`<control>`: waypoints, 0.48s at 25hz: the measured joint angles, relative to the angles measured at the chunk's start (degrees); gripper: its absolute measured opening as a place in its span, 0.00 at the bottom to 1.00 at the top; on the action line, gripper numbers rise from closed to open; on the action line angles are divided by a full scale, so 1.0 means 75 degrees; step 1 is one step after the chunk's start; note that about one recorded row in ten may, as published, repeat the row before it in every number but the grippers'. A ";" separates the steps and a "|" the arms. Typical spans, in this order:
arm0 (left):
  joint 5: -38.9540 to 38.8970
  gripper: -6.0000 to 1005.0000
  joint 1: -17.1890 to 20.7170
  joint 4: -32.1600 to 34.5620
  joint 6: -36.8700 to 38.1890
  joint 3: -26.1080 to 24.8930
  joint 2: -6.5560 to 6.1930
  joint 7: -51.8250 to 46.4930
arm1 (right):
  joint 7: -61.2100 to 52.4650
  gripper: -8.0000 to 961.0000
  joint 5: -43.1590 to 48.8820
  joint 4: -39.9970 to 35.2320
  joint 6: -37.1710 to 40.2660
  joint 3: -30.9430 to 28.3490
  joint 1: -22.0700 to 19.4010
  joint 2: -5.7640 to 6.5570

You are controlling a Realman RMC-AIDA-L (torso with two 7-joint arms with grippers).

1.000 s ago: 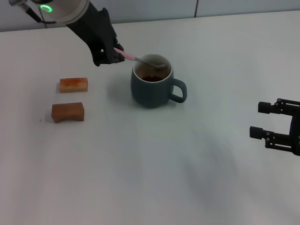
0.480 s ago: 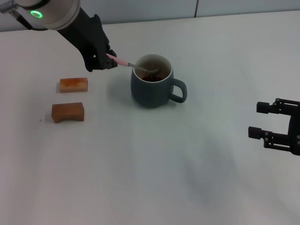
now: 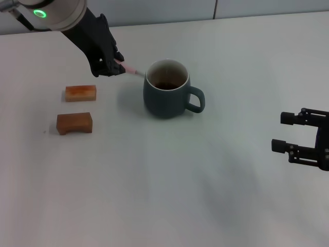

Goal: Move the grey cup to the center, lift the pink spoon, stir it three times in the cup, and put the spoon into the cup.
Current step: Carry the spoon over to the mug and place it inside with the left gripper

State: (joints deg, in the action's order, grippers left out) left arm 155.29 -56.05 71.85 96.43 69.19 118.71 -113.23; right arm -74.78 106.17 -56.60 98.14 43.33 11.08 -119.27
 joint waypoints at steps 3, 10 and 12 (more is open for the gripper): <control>0.0012 0.18 -0.0010 -0.0035 0.0038 0.0043 0.0005 -0.0023 | 0.0000 0.71 0.0000 0.0000 0.0005 0.0000 0.0000 0.0000; -0.0085 0.31 -0.0014 0.0024 0.0119 -0.0025 0.0004 -0.0039 | 0.0000 0.71 0.0000 -0.0012 0.0013 0.0009 0.0000 0.0011; -0.0267 0.37 0.0021 0.0121 0.0141 -0.0141 -0.0007 -0.0037 | 0.0000 0.71 0.0000 -0.0027 0.0011 0.0010 -0.0002 0.0012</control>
State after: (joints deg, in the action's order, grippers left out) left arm 153.28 -55.90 72.76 97.48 68.13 118.66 -113.50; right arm -74.78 106.17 -56.80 98.22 43.40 11.06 -119.18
